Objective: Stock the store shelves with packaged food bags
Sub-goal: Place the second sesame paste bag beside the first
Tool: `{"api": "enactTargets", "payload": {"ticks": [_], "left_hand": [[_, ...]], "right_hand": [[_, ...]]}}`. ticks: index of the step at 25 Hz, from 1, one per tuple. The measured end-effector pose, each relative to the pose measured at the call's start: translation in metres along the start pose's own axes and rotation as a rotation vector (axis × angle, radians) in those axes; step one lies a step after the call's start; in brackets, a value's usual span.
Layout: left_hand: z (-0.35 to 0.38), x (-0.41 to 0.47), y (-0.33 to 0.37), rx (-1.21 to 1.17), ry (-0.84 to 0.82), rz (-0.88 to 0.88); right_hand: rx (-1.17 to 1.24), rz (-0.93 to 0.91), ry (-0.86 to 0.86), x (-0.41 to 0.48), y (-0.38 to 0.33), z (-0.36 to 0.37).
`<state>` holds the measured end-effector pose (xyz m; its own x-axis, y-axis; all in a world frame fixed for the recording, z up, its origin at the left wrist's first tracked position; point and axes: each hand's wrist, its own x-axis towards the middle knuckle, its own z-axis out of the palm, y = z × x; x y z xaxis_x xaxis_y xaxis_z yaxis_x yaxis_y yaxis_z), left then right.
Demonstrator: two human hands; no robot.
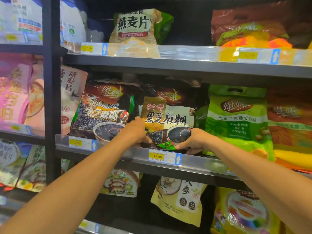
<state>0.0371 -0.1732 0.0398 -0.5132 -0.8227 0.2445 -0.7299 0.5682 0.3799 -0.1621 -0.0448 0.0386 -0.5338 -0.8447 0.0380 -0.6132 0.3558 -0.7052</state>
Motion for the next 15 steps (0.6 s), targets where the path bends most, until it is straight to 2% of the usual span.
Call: {"api": "enactTargets", "payload": {"ticks": [7,11,13,15], "left_hand": [[-0.011,-0.019,-0.012,-0.059,-0.057,0.02],[-0.02,-0.033,-0.017,-0.065,-0.066,0.067],[-0.026,-0.04,-0.021,-0.06,-0.048,0.082],[-0.029,-0.049,-0.026,-0.068,-0.004,0.099]], "right_hand": [[0.084,0.023,-0.133,-0.02,-0.002,-0.015],[0.039,-0.009,-0.121,-0.042,-0.004,-0.021],[-0.057,-0.022,-0.088,-0.051,-0.004,-0.02],[-0.265,-0.062,0.002,-0.057,-0.003,-0.019]]}}
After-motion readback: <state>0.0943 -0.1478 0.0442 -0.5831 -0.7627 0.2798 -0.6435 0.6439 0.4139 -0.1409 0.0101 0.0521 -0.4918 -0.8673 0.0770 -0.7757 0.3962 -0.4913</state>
